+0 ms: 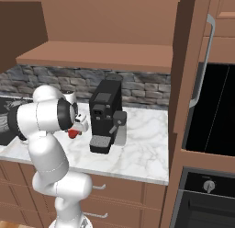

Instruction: Retrieve the tupperware from the cabinet, then place the raw meat into the tupperware to avoid contamination.

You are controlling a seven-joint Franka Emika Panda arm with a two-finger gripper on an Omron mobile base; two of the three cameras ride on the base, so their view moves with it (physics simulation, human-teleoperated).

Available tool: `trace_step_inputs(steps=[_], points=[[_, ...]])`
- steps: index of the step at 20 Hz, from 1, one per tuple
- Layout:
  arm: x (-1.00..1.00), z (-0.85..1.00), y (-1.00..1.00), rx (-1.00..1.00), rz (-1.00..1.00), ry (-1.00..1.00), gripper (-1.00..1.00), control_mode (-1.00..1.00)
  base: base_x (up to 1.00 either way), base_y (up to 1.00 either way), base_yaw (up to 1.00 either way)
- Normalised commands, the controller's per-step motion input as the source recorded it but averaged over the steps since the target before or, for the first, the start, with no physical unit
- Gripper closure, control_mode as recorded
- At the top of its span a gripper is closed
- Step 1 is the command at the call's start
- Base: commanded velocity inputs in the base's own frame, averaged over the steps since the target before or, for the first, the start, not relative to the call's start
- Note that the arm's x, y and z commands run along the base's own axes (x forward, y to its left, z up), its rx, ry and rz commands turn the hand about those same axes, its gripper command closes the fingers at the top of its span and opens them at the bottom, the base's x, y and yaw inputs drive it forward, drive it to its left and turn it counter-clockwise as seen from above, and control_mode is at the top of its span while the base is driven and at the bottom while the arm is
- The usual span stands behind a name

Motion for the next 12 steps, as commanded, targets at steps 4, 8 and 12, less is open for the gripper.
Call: trace_step_inputs(steps=[4, 8, 12], points=[[0.06, 0.0, 0.0, 0.0, 0.04, -0.01, -1.0, -1.0, 0.0, 0.0, 0.0], [0.0, -0.04, 0.03, -0.01, 0.02, -0.02, -1.0, -1.0, 0.0, 0.0, 0.0], [-0.12, -0.05, 0.13, 0.0, 0.0, -0.03, -1.0, -1.0, 0.0, 0.0, 0.0]])
